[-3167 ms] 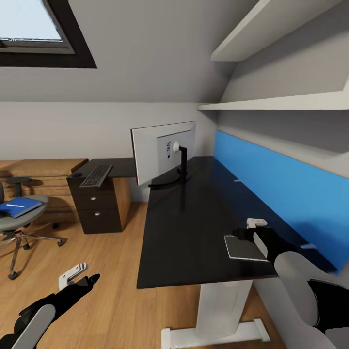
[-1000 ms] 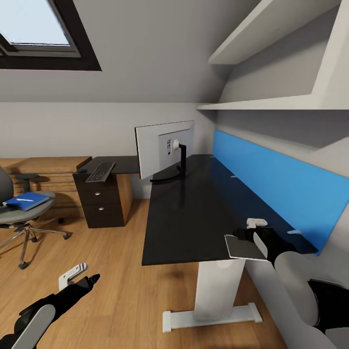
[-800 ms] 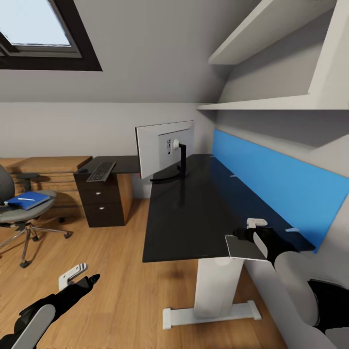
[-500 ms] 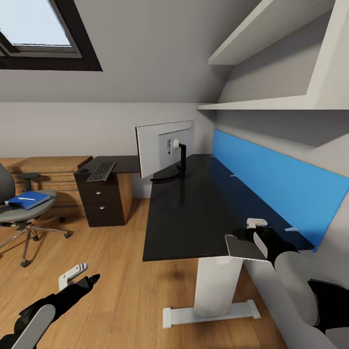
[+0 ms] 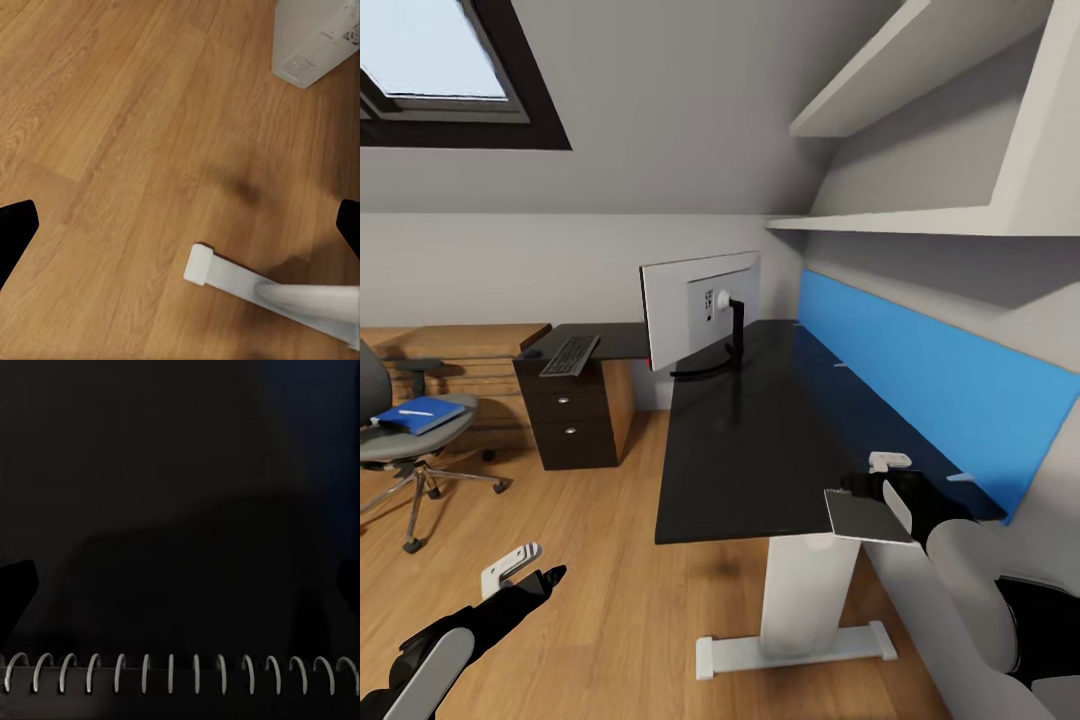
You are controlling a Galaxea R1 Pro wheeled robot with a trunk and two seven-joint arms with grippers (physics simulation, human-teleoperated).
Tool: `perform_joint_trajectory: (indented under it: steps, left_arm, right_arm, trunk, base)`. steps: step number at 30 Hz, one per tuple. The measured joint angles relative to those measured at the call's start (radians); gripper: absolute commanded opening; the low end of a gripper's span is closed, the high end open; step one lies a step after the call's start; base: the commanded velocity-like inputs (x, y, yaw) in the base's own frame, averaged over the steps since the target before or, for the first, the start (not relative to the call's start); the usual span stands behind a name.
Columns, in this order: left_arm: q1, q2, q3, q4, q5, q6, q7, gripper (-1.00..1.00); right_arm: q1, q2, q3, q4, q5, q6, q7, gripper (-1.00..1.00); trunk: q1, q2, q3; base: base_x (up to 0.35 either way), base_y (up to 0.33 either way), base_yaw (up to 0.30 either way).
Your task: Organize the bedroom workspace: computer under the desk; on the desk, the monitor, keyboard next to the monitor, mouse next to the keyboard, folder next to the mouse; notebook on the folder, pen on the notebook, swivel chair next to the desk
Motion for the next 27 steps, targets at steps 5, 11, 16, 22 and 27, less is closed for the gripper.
perform_joint_trajectory:
  steps: [5,11,16,22,27]
  left_arm:
    - [0.000,0.000,0.000,0.000,0.000,0.000,0.000,1.00]
    - [0.000,0.000,0.000,0.000,0.000,0.000,0.000,1.00]
    - [0.000,0.000,0.000,0.000,0.000,0.000,0.000,1.00]
    - [0.000,-0.001,0.000,0.001,0.001,0.000,0.000,1.00]
    - [0.000,-0.004,-0.003,0.037,0.000,0.000,0.000,1.00]
  right_arm:
    - [0.000,0.000,0.000,0.000,0.000,-0.001,0.000,1.00]
    - [0.000,0.000,0.000,0.000,0.000,-0.001,0.000,1.00]
    - [0.000,0.000,0.000,0.000,0.000,-0.001,0.000,1.00]
    - [0.000,-0.002,-0.002,-0.005,-0.003,-0.003,0.005,1.00]
    - [0.000,-0.005,-0.004,-0.037,-0.007,-0.018,0.012,1.00]
  trunk:
    - [-0.019,0.035,0.016]
    - [-0.042,0.077,0.034]
    - [-0.061,0.112,0.050]
    - [-0.084,0.154,0.069]
    - [-0.088,0.161,0.072]
  base:
    - [0.000,0.000,0.000]
    - [0.000,0.000,0.000]
    - [0.000,0.000,0.000]
    - [0.000,0.000,0.000]
    - [0.000,0.000,0.000]
